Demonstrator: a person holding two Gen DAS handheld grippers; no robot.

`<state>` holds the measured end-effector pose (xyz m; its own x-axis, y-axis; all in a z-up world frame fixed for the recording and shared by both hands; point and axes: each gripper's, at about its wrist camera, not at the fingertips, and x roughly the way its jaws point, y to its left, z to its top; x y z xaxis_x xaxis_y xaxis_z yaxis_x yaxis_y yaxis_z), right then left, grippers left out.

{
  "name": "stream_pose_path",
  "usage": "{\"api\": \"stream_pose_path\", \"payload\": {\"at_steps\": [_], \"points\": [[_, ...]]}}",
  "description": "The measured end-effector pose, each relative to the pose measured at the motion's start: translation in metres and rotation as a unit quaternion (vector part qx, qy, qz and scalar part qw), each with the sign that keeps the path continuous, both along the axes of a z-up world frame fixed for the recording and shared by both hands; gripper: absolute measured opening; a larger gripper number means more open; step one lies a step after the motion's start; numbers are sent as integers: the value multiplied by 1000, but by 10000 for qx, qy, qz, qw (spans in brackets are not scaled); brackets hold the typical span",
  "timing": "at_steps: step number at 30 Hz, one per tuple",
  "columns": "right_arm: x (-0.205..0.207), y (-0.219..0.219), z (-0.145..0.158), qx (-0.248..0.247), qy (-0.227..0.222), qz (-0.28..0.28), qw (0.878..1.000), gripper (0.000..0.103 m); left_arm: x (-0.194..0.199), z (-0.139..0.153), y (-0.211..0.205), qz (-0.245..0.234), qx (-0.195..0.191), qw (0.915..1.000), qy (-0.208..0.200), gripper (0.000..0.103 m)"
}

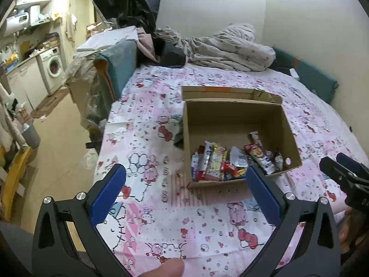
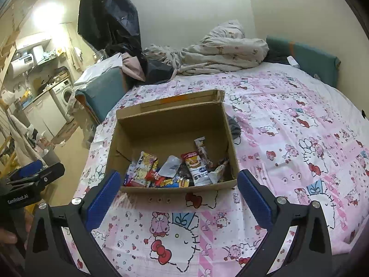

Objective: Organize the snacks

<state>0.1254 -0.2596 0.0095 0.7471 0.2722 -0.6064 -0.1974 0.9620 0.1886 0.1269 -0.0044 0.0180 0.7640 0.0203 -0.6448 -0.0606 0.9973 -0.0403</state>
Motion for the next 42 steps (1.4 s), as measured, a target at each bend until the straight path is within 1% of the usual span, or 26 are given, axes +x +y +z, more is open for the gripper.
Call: {"api": "stream_pose_path", "payload": {"at_steps": [3,5,12,21,42], "points": [[6,8,-5,-117,44,79,9999,103,3,-5,-1,2,4,10000,6,103],[8,10,-8,-215,69,34,9997,103,5,-8,-3,-8,37,10000,2,103],[7,11,-11,-279,63,-16,9996,103,5,-7,-1,-7,-88,10000,7,103],[6,10,-10,-297,11,-97,9995,103,4,-8,0,-3,-99,9999,31,103],[8,3,-11,-194,55,-220,9996,103,3,-10,-1,-28,-100,9999,19,103]]}}
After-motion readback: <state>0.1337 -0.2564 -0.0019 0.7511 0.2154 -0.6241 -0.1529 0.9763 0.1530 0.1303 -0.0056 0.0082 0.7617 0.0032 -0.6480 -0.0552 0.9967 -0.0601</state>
